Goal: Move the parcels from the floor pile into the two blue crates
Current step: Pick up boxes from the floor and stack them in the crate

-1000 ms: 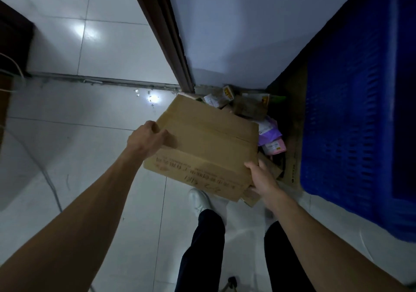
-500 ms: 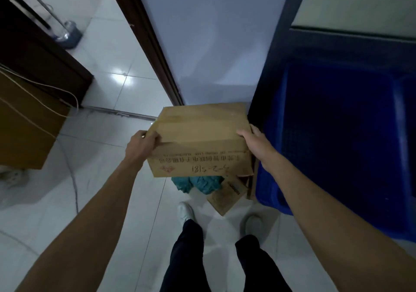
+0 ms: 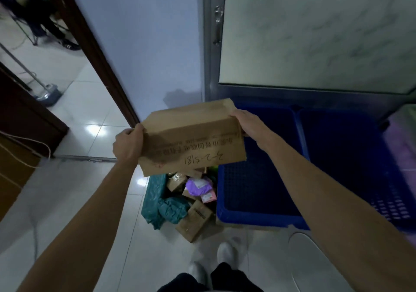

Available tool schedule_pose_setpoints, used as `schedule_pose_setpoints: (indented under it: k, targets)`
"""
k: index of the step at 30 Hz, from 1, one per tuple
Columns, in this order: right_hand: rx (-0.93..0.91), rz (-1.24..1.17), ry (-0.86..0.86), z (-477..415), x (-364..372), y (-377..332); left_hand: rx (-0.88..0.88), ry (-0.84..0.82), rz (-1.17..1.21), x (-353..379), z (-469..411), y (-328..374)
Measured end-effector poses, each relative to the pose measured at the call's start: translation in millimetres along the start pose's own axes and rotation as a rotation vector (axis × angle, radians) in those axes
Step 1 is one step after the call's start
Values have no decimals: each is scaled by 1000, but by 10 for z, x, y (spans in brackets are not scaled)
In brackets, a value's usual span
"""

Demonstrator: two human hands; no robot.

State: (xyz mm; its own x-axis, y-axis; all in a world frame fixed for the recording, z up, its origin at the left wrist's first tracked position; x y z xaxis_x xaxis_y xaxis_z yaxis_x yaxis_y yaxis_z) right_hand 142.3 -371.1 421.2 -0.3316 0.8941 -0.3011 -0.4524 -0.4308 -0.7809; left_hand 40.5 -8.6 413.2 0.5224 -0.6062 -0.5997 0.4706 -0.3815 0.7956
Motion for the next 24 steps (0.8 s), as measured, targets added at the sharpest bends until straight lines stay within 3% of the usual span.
schedule_pose_setpoints:
  k: [12,16,24]
  targets:
    - [82,-218,349,1277,-1239,724,204,-338,24,979,818,1034]
    - [49,-271,463,1591,-1636,985,218,-543,117,1432,1135,1242]
    - [6,-389,561,1924,-2564,1502,258,-724,206,2188,1961,1809]
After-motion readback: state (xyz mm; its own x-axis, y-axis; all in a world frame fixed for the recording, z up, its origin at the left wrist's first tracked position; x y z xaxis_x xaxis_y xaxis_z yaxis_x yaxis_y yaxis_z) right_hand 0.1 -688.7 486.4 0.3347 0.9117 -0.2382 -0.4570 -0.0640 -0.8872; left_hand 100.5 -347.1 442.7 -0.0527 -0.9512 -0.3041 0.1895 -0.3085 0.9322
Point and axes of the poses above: each hand's wrist, its own z-axis away from the middle knuckle, its own x-axis out of the palm, y = z × x, the point moved 9 cm from there along -z, towards the middle knuckle, and after that the axes turned 8 degrees about x, right-handed, at the moved point
